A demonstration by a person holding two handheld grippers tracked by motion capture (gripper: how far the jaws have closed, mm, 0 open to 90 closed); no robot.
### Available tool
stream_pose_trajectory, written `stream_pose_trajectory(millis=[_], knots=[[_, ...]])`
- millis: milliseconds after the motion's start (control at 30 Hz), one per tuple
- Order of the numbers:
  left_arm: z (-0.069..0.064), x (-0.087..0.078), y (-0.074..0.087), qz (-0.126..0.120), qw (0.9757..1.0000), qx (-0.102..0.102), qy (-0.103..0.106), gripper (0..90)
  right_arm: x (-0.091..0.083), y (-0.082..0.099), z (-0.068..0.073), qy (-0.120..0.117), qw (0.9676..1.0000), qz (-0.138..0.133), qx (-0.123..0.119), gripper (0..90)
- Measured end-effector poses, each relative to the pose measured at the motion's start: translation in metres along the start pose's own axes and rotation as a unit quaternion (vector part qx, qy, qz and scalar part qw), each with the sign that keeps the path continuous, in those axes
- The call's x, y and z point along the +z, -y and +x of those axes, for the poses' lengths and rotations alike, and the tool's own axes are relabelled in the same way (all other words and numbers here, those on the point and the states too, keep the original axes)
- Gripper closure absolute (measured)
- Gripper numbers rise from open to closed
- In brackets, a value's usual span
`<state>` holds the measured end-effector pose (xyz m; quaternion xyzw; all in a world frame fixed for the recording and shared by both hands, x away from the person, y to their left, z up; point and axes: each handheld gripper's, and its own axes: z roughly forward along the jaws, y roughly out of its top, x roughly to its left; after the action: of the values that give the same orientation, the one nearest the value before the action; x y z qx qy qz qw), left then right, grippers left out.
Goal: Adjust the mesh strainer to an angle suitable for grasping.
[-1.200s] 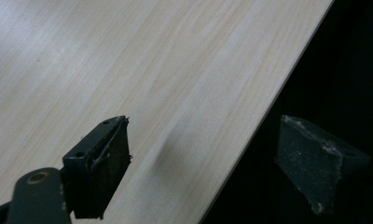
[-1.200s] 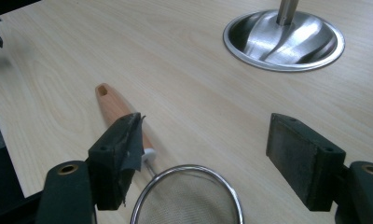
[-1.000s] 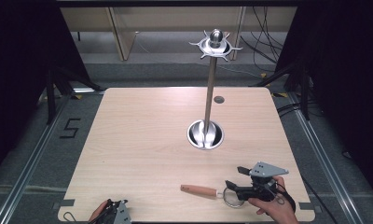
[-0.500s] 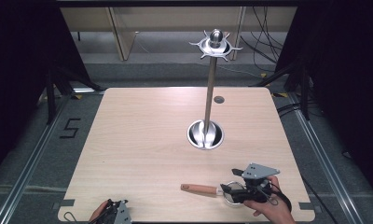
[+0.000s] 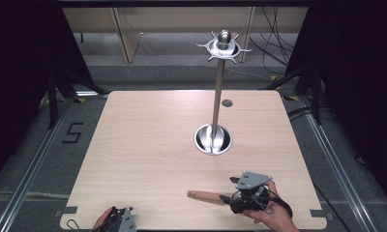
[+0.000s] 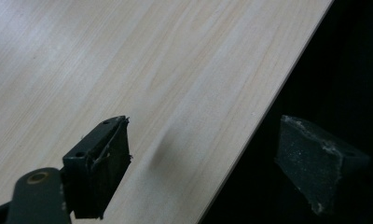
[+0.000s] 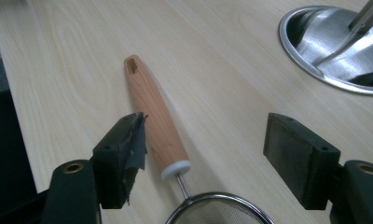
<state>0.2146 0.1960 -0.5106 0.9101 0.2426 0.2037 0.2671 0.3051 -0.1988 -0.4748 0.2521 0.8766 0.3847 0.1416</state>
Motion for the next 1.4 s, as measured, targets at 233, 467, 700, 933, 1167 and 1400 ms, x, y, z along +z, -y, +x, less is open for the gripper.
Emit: stream_pose_trajectory(millis=[233, 467, 700, 933, 1167, 1400], knots=[[0.0, 0.0, 0.0, 0.0, 1.0, 0.0, 0.0, 16.8, 0.013, -0.01, 0.007, -0.012, 0.9993, 0.022, -0.029, 32.9], [0.0, 0.0, 0.0, -0.001, 1.0, -0.001, 0.001, 16.8, 0.025, -0.016, 0.014, -0.024, 0.997, 0.057, -0.045, 38.8], [0.0, 0.0, 0.0, 0.0, 1.0, 0.0, 0.001, 16.8, 0.036, -0.019, 0.015, -0.037, 0.9938, 0.083, -0.064, 43.0], [0.0, 0.0, 0.0, 0.001, 1.0, 0.001, 0.001, 16.8, 0.044, -0.021, 0.015, -0.051, 0.9905, 0.105, -0.073, 45.6], [0.0, 0.0, 0.0, -0.002, 1.0, 0.001, 0.003, 16.8, 0.05, -0.023, 0.015, -0.054, 0.9878, 0.123, -0.079, 50.1], [0.0, 0.0, 0.001, -0.001, 1.0, 0.002, 0.003, 16.8, 0.052, -0.023, 0.015, -0.052, 0.9854, 0.141, -0.08, 56.2]])
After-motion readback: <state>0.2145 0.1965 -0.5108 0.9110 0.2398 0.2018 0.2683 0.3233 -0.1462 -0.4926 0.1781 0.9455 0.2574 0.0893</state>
